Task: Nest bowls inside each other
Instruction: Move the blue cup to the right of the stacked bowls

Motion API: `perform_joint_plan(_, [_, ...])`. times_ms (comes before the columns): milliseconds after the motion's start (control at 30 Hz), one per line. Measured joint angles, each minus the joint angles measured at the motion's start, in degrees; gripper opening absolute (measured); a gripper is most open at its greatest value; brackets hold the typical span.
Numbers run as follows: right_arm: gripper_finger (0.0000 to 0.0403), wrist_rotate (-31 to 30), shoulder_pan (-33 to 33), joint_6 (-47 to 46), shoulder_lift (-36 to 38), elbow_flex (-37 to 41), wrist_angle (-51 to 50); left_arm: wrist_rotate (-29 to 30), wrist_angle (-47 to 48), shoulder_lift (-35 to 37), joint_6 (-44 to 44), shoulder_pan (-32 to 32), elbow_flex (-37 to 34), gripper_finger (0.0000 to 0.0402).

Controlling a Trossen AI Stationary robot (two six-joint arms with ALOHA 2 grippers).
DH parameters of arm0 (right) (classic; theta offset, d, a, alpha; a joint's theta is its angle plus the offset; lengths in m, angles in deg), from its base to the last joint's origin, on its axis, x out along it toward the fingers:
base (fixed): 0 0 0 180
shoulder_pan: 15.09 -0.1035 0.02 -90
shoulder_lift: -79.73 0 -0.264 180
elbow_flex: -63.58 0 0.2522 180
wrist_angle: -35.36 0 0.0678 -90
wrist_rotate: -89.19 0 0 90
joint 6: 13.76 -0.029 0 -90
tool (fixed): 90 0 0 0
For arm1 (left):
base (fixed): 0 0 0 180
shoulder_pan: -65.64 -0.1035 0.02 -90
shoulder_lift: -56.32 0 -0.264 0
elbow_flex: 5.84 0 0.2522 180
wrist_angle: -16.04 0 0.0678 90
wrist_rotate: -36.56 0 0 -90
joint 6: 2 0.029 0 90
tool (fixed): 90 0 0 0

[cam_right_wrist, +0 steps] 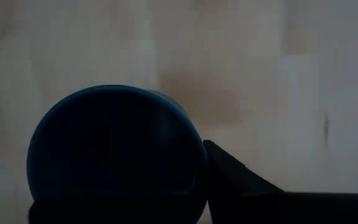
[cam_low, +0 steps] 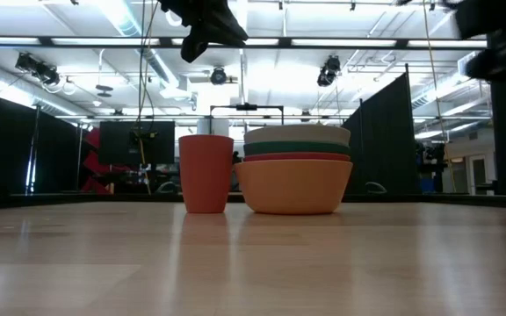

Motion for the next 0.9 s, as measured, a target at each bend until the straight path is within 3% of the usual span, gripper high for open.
perform_joint_plan(167, [0.0000, 2.01, 11.69, 1.99, -0.25, -0.03, 4.40, 0.12, -0.03, 0.00, -0.51, 0.00, 0.00, 0.0043])
perform_joint_plan(700, [0.0000, 8.05, 33.77, 12.26, -9.31, -1.24, 9.42, 0.61, -0.23, 0.02, -1.55, 0.00, 0.00, 0.0037])
perform_joint_plan(900, [0.0000, 5.82, 36.26, 16.16, -13.42, -4.80, 10.87, 0.63, -0.26, 0.00, -1.62, 0.00, 0.00, 0.0036])
